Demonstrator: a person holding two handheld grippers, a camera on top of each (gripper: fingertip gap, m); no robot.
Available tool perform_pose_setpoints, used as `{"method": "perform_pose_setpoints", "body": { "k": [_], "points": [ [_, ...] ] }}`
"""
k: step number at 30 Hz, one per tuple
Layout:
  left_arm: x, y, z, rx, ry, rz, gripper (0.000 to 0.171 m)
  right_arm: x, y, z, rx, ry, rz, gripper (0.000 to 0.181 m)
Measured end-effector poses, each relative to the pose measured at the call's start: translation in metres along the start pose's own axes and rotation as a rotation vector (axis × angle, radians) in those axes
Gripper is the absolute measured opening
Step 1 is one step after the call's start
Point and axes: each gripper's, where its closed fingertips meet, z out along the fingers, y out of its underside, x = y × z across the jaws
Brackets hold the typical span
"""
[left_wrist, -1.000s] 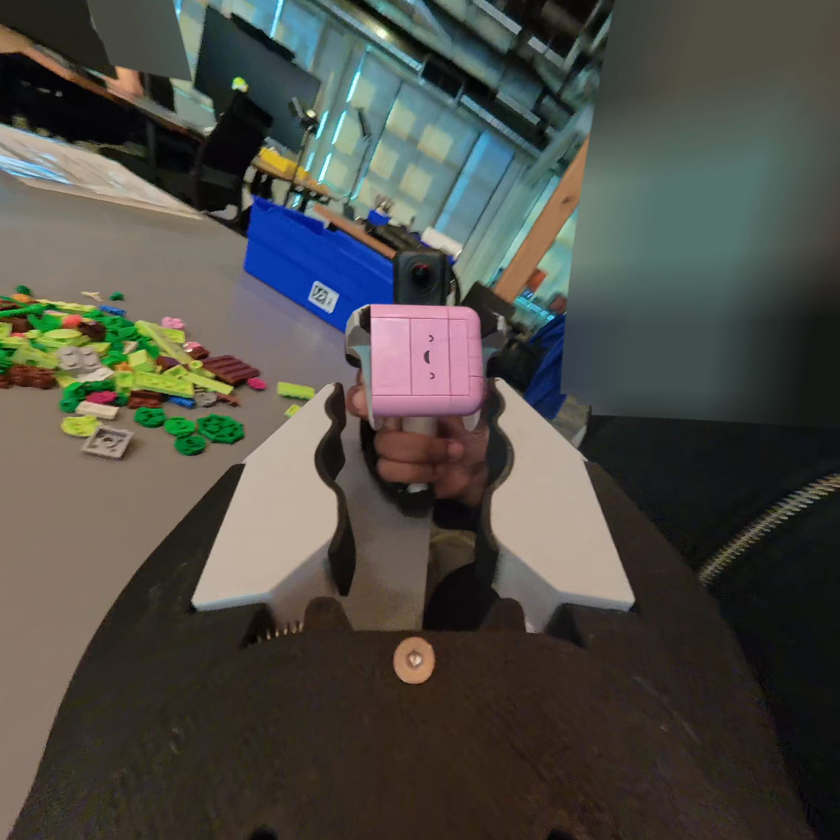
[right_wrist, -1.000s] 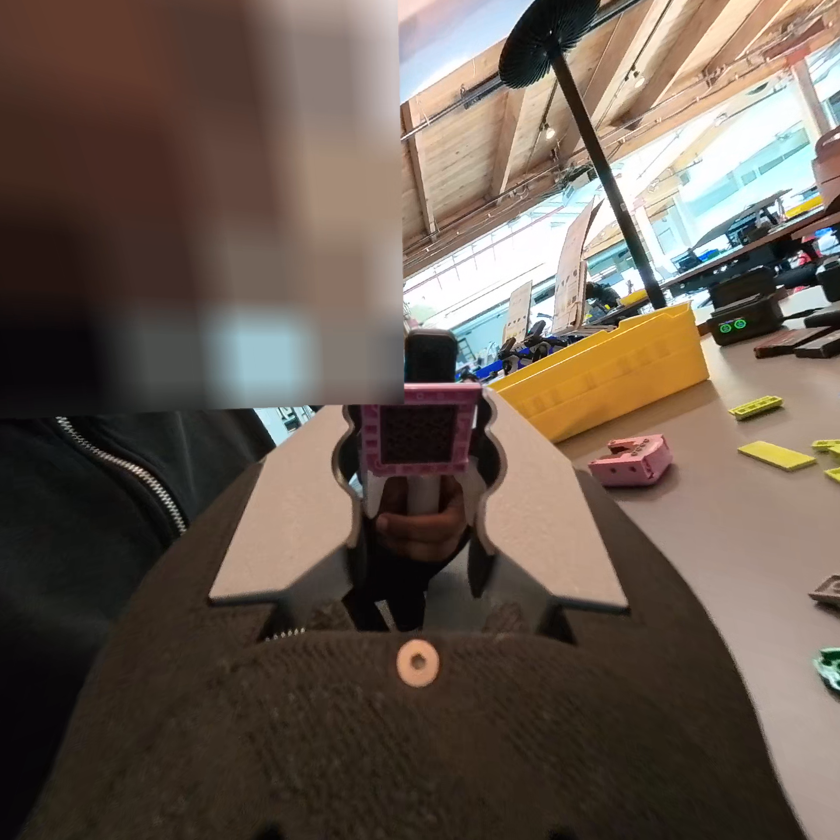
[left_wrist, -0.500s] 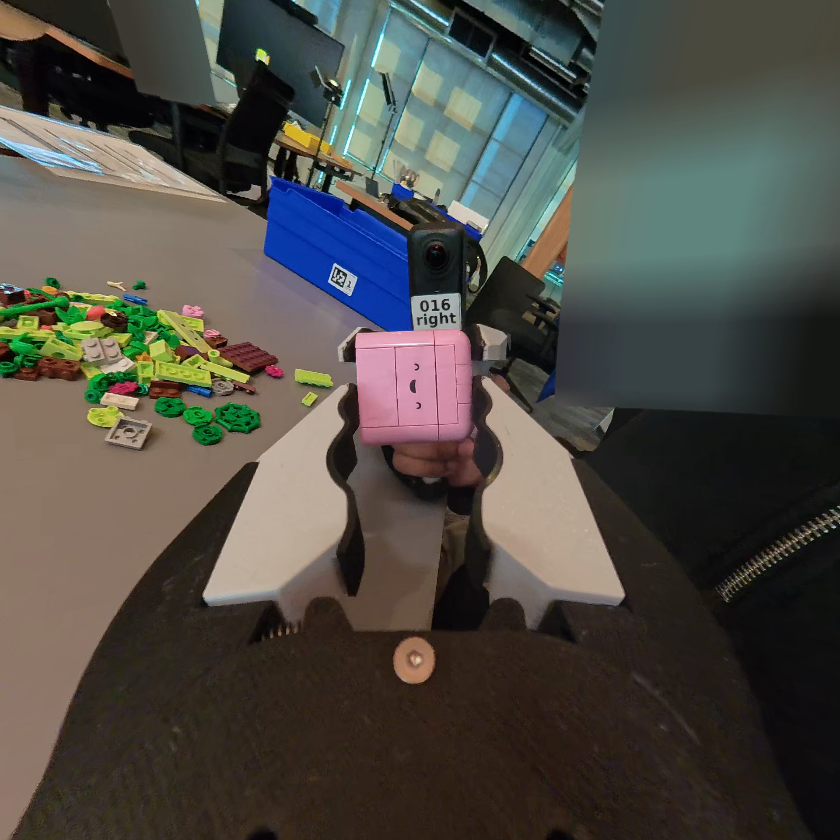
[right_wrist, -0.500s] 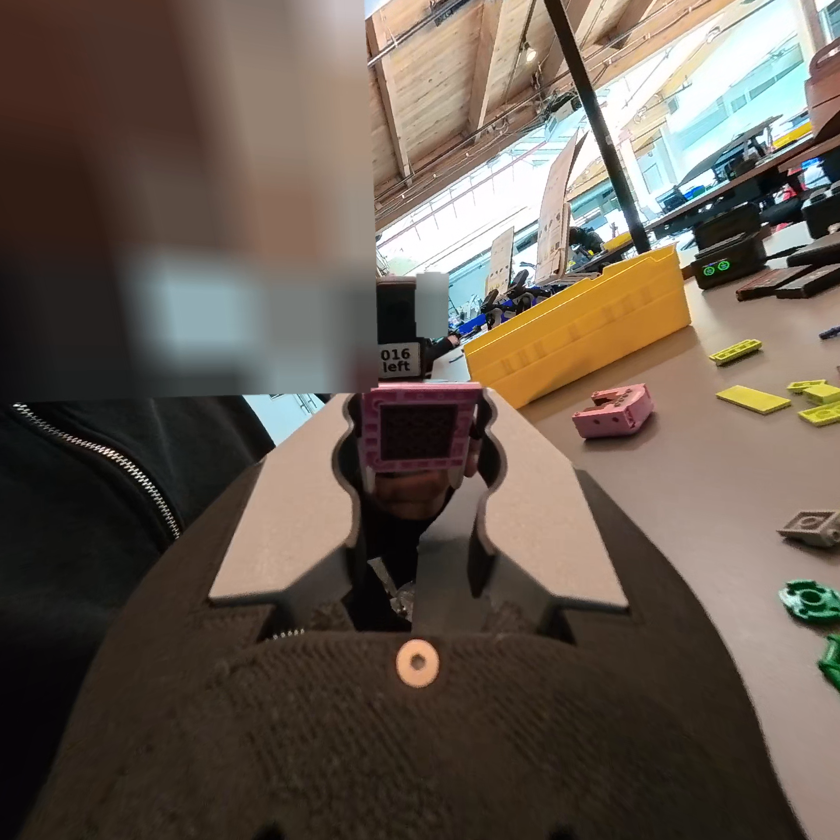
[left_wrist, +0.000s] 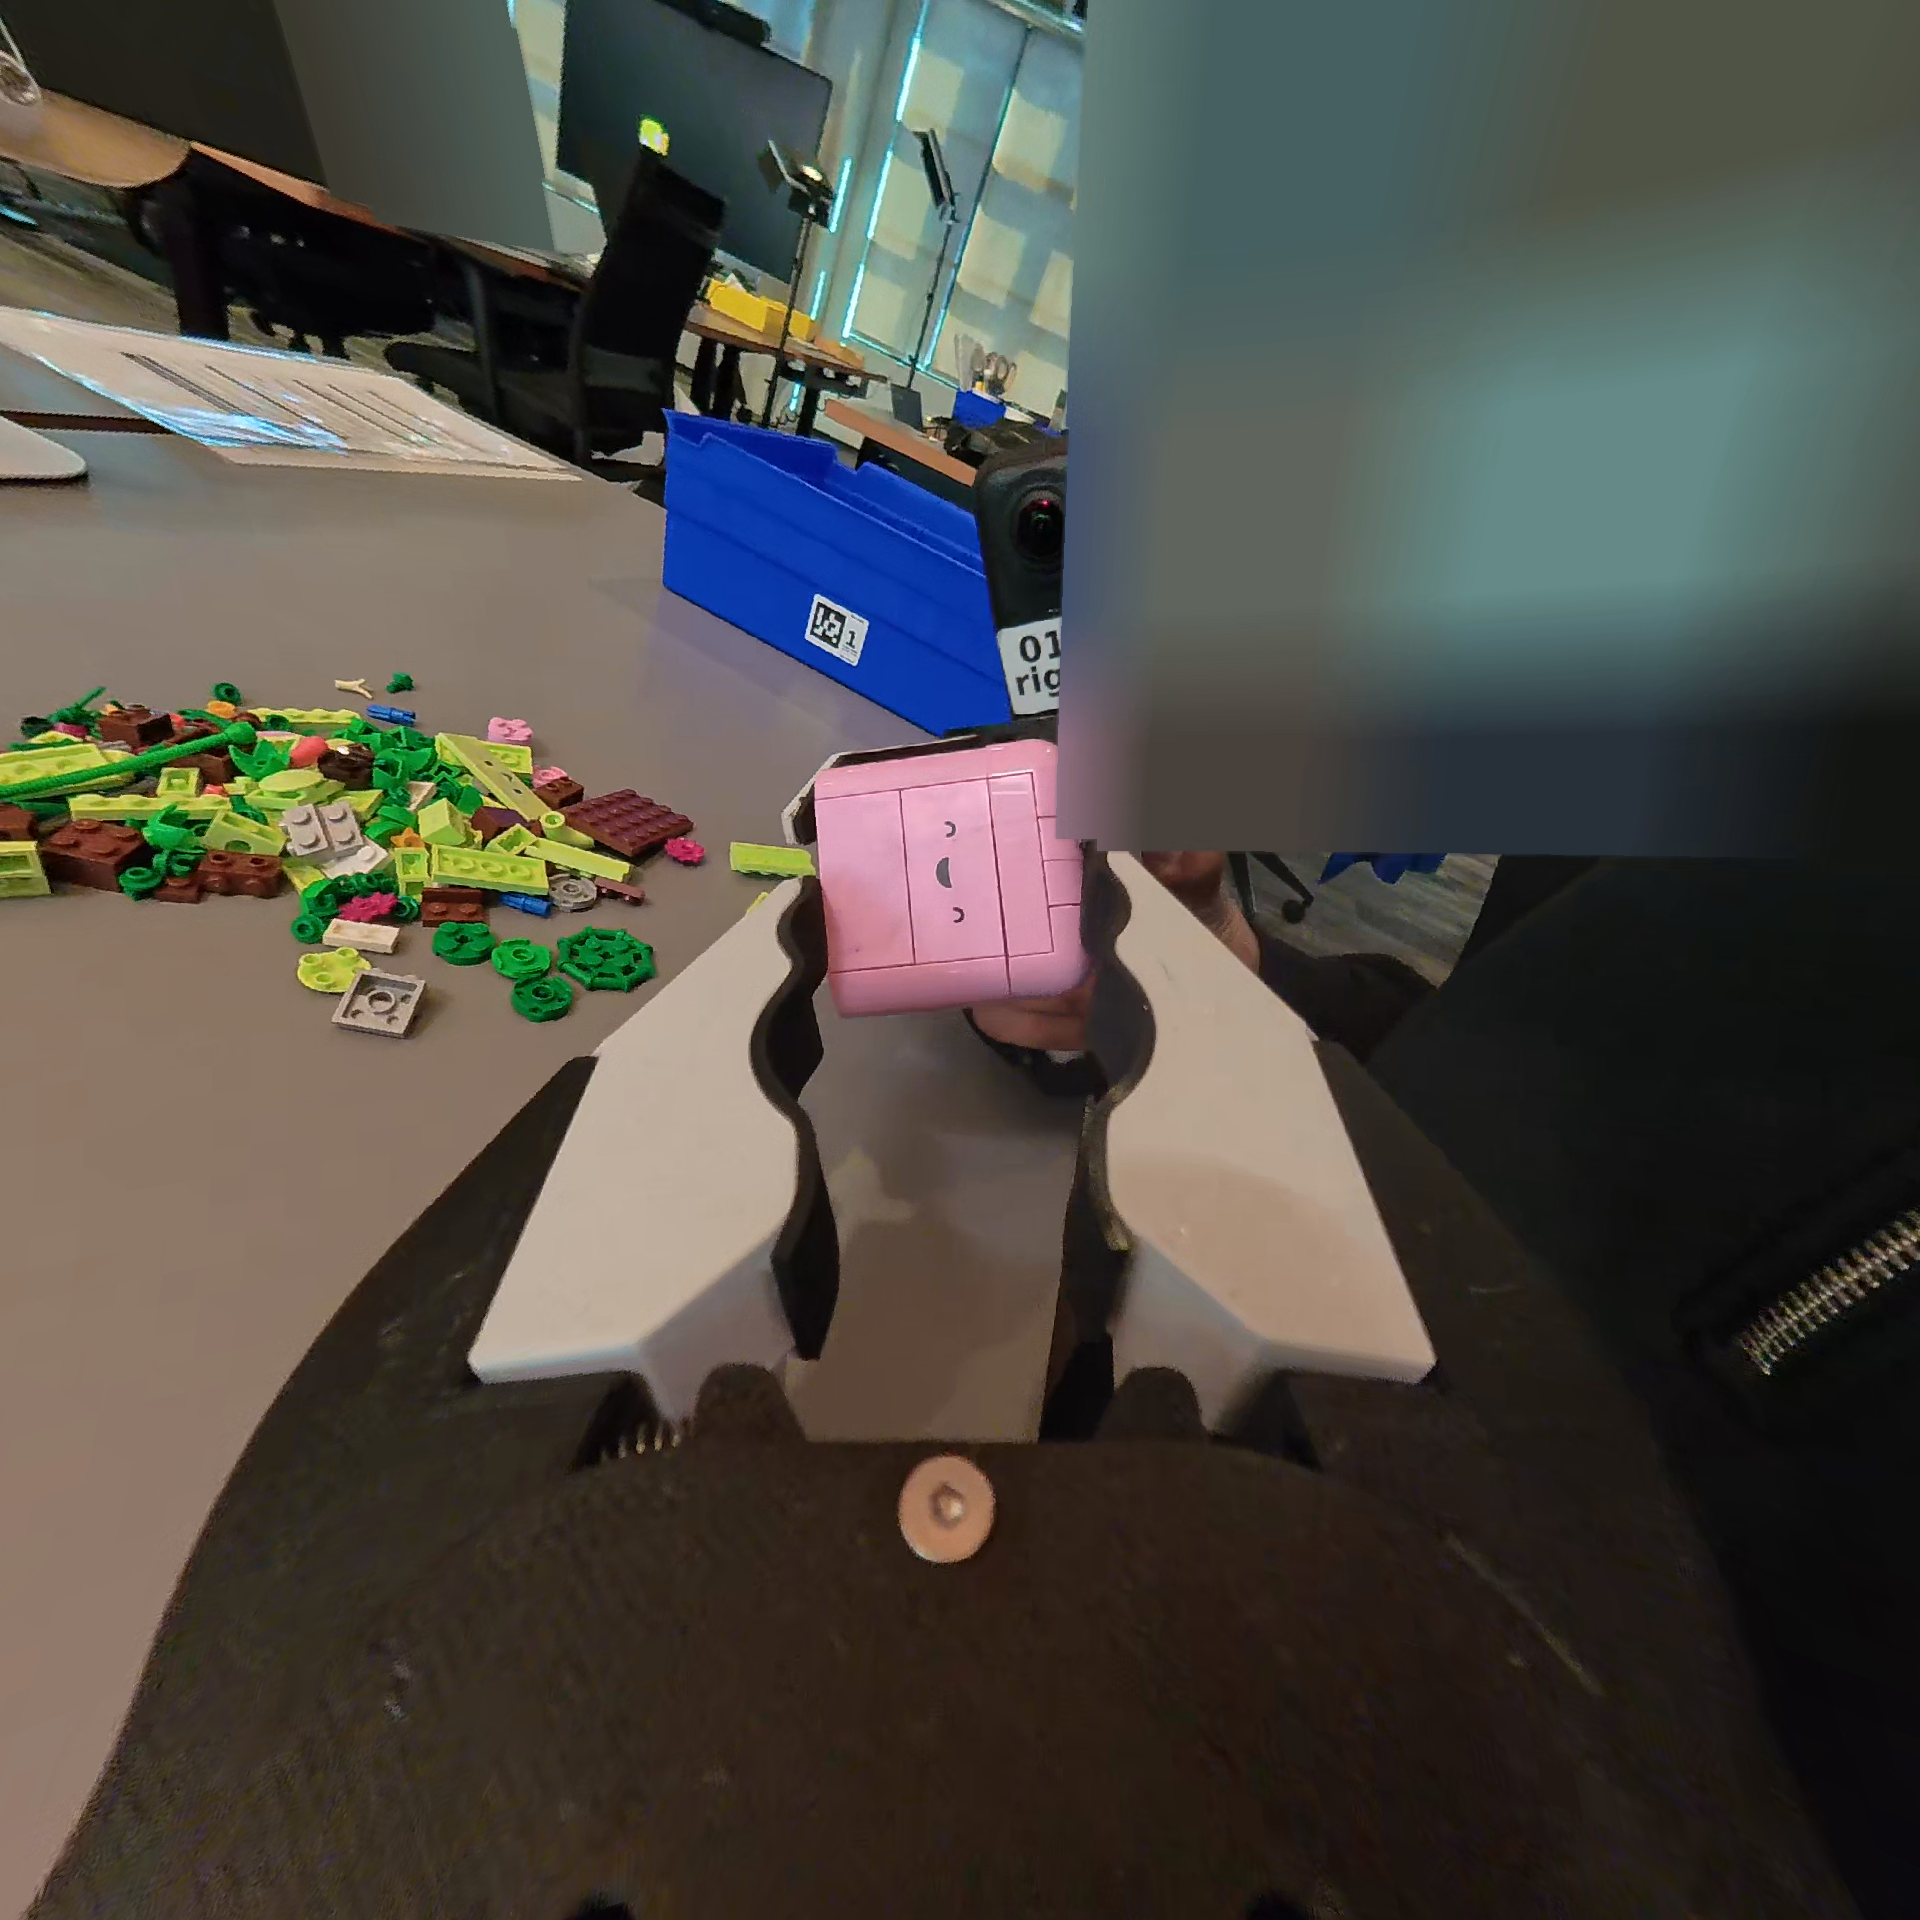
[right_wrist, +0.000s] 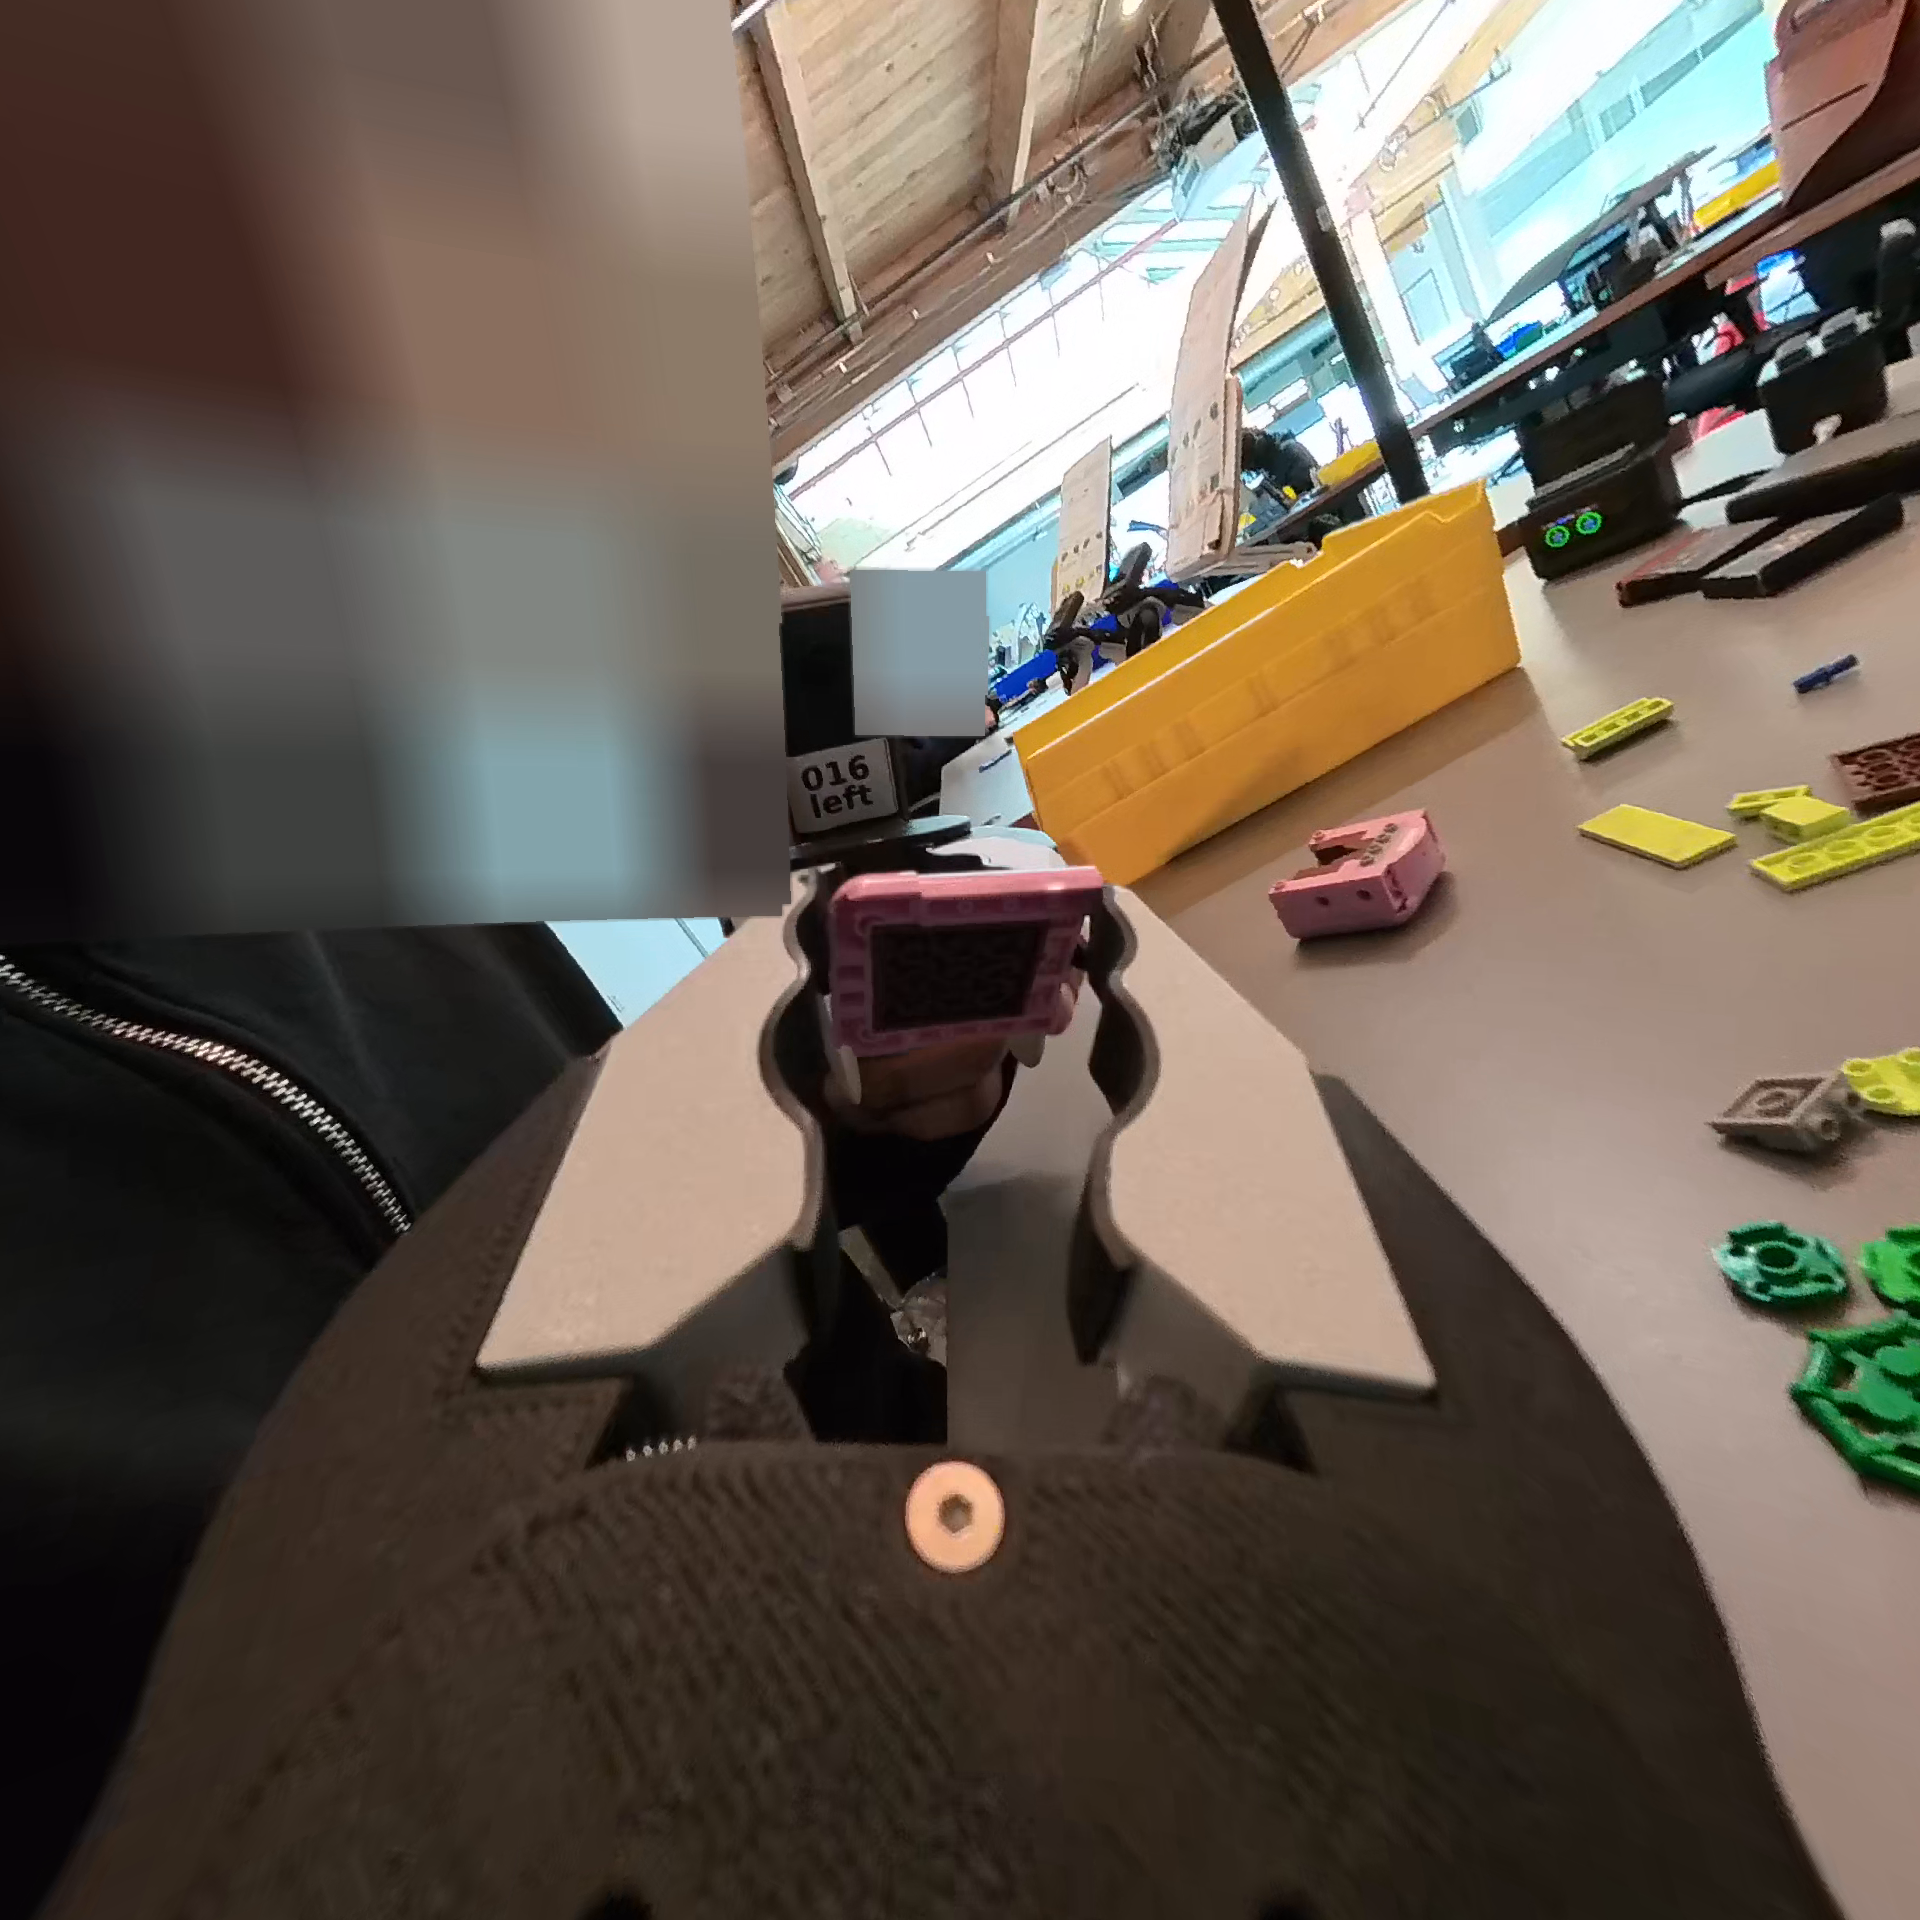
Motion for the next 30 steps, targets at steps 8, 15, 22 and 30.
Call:
{"method": "perform_pose_setpoints", "body": {
  "k": [8,15,22,30],
  "points": [
    [-0.004,0.005,0.002,-0.014,-0.032,0.023,0.049,0.005,0.004,-0.001,-0.072,0.076,-0.012,0.048],
    [-0.005,0.004,0.002,-0.001,-0.022,-0.001,0.049,0.007,0.003,-0.001,-0.087,0.099,-0.002,0.047],
    [0.000,-0.005,-0.007,0.118,0.246,-0.388,0.043,0.002,0.001,-0.005,-0.002,-0.054,0.128,0.047],
    [0.023,-0.007,-0.009,0.163,0.610,-0.766,0.029,-0.024,0.006,0.000,-0.009,-0.332,0.275,0.047]
  ]
}}
